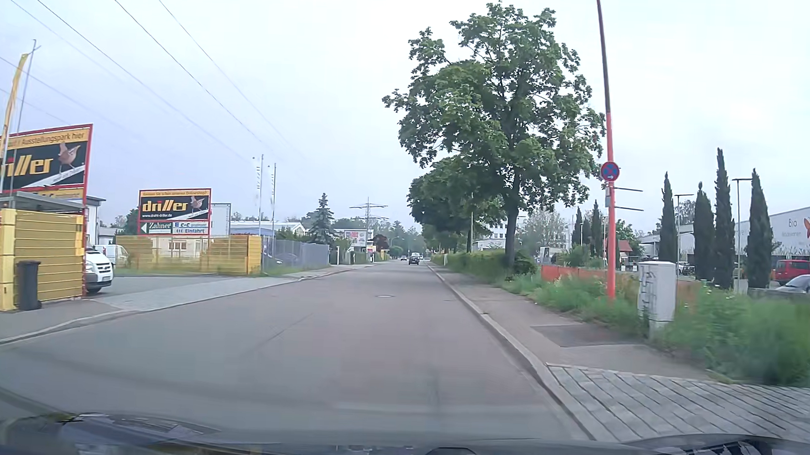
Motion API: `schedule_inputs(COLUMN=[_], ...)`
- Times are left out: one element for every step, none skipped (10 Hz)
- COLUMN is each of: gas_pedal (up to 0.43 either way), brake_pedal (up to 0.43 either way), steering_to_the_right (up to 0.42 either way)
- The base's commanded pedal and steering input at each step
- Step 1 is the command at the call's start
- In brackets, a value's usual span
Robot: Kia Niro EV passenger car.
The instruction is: Follow the waypoints while adhering to traffic rules and regulations
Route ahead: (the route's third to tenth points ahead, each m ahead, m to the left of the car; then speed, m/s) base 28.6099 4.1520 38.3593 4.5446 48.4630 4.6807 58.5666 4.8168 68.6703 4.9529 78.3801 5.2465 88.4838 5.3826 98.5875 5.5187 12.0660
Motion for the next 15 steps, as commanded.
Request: schedule_inputs(gas_pedal=[0.087,0.087,0.087,0.087,0.087,0.087,0.087,0.087,0.087,0.087,0.087,0.087,0.087,0.087,0.087], brake_pedal=[0.0,0.0,0.0,0.0,0.0,0.0,0.0,0.0,0.0,0.0,0.0,0.0,0.0,0.0,0.0], steering_to_the_right=[-0.003,-0.003,-0.002,-0.003,-0.003,-0.003,-0.006,-0.006,-0.006,-0.006,-0.005,-0.004,-0.004,-0.004,-0.004])
